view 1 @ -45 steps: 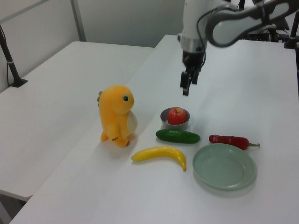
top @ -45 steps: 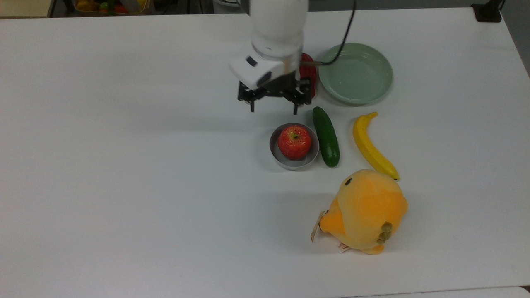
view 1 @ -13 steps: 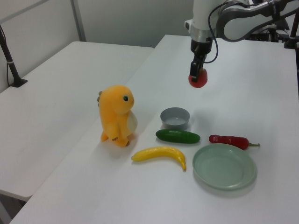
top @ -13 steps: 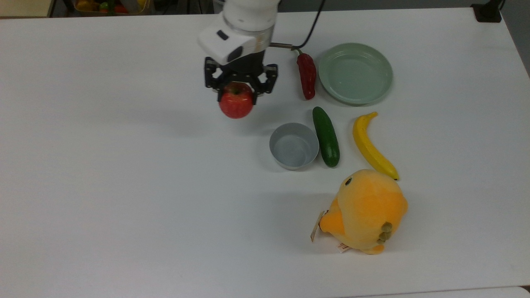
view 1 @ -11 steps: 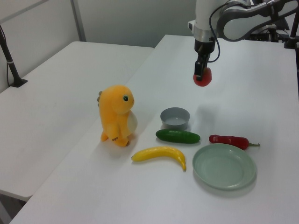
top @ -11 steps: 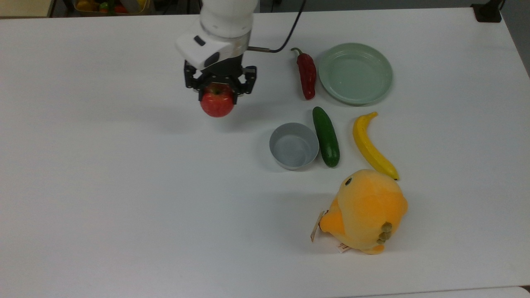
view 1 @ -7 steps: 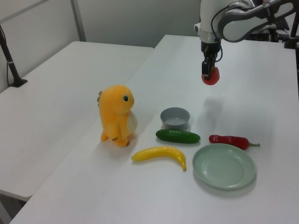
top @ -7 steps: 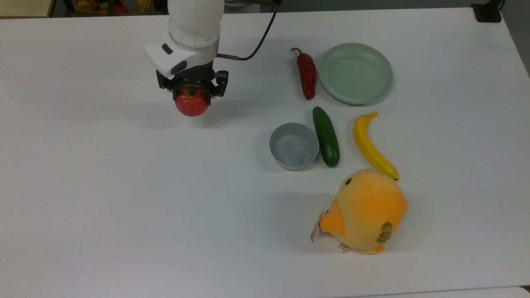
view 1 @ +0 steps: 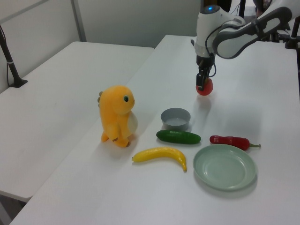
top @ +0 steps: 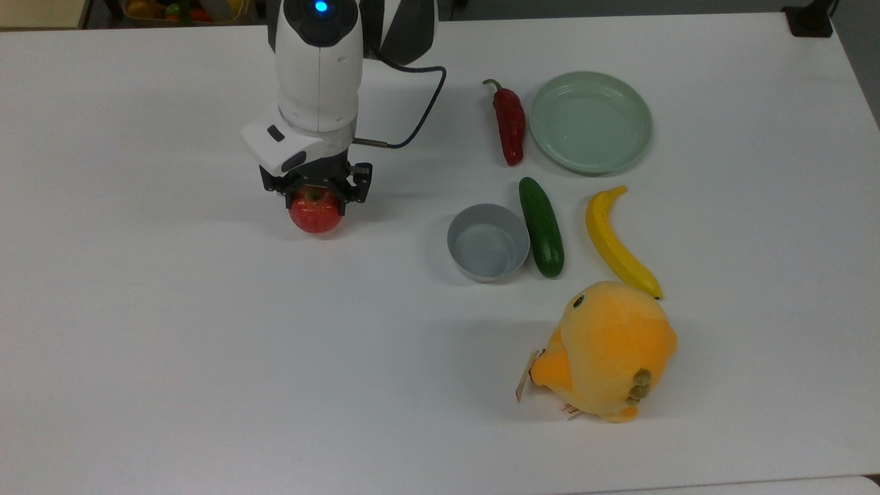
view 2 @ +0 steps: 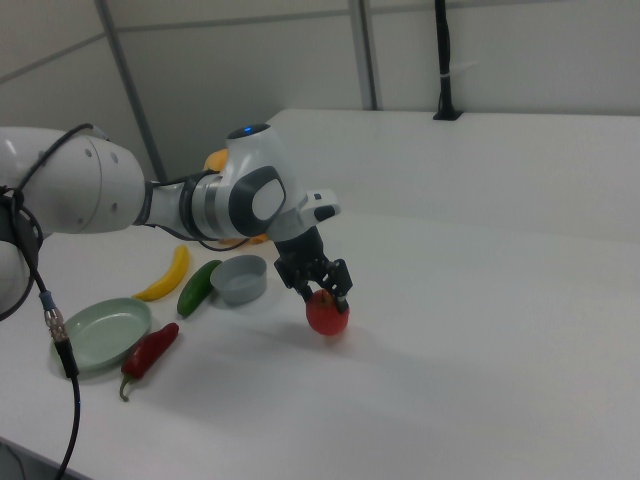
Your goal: Red apple placed in the center of the desktop
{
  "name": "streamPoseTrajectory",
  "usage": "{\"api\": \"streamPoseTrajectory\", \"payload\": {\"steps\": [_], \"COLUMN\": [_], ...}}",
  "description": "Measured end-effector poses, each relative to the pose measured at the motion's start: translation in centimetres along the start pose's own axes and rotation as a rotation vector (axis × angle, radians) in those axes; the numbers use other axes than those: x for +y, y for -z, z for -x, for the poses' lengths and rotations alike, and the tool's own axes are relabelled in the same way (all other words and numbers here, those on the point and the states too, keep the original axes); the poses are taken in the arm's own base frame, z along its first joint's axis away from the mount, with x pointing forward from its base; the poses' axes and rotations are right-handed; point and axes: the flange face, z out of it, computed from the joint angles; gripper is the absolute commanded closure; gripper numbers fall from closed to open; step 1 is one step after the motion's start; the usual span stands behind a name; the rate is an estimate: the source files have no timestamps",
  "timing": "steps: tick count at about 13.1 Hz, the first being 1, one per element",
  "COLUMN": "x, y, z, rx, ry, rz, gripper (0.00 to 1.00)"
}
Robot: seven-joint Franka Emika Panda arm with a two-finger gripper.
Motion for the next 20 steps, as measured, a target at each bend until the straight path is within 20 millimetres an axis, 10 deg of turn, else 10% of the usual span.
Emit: {"api": "streamPoseTrajectory", "payload": {"steps": [10, 11, 13, 20], "x": [-3.0, -3.3, -3.5, -3.4], "y": [0.1, 0.2, 0.2, 0.5], "z": [-0.2, -0.2, -0.2, -0.4], "rx": [0.010, 0.011, 0.011, 0.018], "ry": [-0.015, -0.015, -0.014, -0.042], "rz": [-0.013, -0.015, -0.016, -0.016], "gripper": [0.79, 0.73, 0.00, 0.00]}}
